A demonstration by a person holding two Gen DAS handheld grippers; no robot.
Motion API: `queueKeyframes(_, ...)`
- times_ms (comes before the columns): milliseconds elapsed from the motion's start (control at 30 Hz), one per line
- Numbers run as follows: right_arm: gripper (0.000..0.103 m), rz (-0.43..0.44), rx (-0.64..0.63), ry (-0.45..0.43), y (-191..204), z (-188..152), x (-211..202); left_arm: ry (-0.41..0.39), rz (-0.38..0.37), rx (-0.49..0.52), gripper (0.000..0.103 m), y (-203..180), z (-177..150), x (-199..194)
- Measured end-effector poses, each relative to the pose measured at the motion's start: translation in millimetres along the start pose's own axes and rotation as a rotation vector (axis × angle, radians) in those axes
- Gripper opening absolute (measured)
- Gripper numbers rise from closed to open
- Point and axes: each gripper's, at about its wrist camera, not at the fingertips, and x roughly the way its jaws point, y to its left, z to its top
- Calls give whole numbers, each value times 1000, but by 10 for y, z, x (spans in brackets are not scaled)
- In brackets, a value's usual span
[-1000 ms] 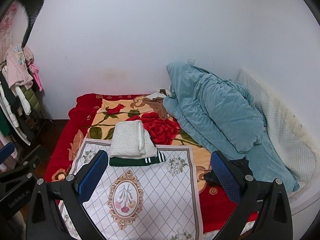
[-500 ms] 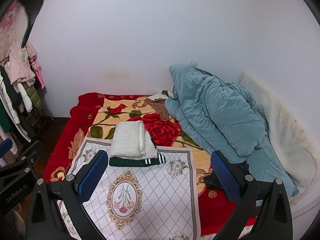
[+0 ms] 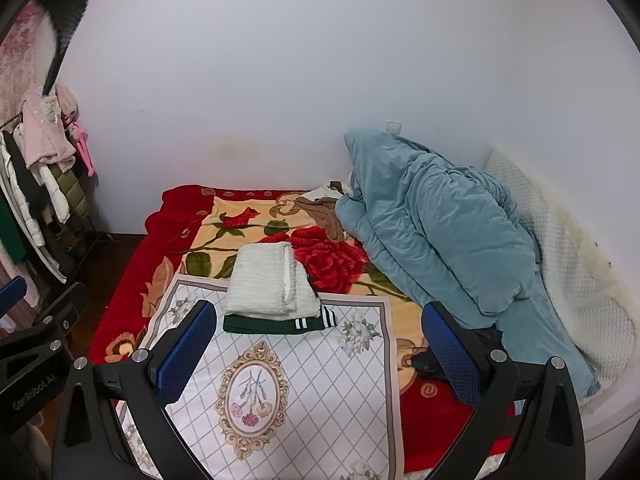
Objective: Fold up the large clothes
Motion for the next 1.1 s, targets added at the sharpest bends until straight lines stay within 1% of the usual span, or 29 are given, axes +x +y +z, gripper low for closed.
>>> queueKeyframes(1100,103,10,-12,3,32,-113,30,7,5,-10,99,61,-112,-116)
